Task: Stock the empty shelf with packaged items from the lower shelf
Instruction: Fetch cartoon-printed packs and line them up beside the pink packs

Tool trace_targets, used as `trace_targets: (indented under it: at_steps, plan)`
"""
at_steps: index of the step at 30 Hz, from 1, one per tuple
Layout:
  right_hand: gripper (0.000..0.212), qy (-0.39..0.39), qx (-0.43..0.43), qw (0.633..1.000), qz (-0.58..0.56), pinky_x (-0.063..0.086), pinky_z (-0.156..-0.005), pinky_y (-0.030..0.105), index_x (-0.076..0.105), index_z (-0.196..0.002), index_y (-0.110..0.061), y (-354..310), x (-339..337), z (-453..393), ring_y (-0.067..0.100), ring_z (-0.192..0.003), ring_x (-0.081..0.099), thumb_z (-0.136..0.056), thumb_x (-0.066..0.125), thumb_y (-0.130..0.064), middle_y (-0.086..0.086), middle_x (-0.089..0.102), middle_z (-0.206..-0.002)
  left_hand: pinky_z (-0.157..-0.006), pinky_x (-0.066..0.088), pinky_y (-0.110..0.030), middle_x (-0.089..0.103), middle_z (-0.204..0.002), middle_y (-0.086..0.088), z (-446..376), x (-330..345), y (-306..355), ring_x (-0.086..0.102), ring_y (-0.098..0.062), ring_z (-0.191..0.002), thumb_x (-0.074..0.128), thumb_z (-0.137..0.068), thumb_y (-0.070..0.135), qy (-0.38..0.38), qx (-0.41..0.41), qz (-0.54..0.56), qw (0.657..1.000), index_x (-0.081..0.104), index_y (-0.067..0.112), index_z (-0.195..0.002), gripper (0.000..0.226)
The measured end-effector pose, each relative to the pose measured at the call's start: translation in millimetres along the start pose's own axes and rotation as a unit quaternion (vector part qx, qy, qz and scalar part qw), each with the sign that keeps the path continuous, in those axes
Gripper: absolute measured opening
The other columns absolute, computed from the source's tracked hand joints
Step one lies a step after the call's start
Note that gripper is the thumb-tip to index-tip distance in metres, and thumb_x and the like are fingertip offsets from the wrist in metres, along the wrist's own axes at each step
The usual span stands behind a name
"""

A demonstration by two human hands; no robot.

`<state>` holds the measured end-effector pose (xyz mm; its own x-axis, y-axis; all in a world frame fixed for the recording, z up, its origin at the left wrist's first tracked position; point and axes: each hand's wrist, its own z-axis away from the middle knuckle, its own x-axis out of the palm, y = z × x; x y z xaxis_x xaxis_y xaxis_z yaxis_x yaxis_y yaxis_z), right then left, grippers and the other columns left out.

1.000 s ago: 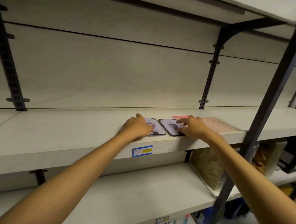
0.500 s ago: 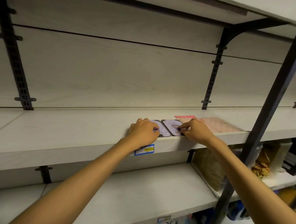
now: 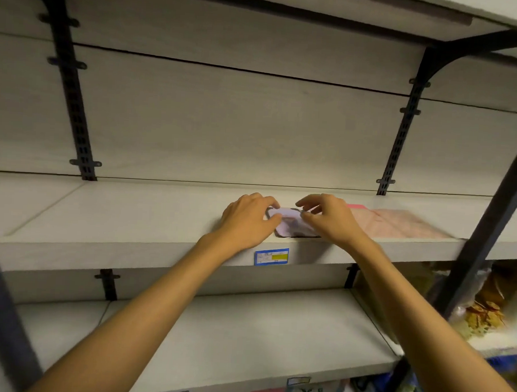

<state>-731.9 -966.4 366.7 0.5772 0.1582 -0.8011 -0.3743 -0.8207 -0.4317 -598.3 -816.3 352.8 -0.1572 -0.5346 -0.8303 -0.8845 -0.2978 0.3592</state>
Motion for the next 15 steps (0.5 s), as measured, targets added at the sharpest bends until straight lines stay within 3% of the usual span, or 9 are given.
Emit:
trace_targets:
  at_steps: [5, 11, 15]
  plan:
    - [0.024, 0.005, -0.054, 0.996, -0.07, 0.055, -0.085, 0.037, 0.073, -0.108, -0.024, -47, 35, 6, 0.012, -0.09, 0.067, -0.087, 0.061, -0.024, -0.005, 0.073, -0.098, -0.097, 0.044, -0.036, 0.058, -0.133, 0.004, 42, -39, -38, 0.053, -0.019, -0.122, 0.048, -0.098, 0.043, 0.017, -0.019, -0.033, 0.999, 0.058, 0.033, -0.13, 0.035]
    - [0.021, -0.009, -0.153, 0.978, -0.139, 0.053, -0.088, 0.031, 0.073, -0.106, -0.022, -128, 76, 39, 0.006, -0.095, 0.064, -0.089, 0.061, -0.018, -0.007, 0.07, -0.104, -0.092, 0.051, -0.037, 0.056, -0.125, 0.012, 116, -86, -86, 0.057, -0.009, -0.109, 0.053, -0.097, 0.039, 0.057, -0.046, 0.027, 0.997, 0.06, 0.038, -0.123, 0.027]
    - [0.022, -0.028, -0.166, 0.972, -0.163, 0.053, -0.087, 0.026, 0.073, -0.106, -0.023, -191, 103, 70, 0.005, -0.095, 0.063, -0.089, 0.061, -0.015, -0.009, 0.069, -0.104, -0.09, 0.053, -0.035, 0.056, -0.119, 0.016, 177, -115, -127, 0.058, -0.004, -0.102, 0.057, -0.096, 0.037, 0.076, -0.056, 0.057, 0.994, 0.061, 0.04, -0.119, 0.023]
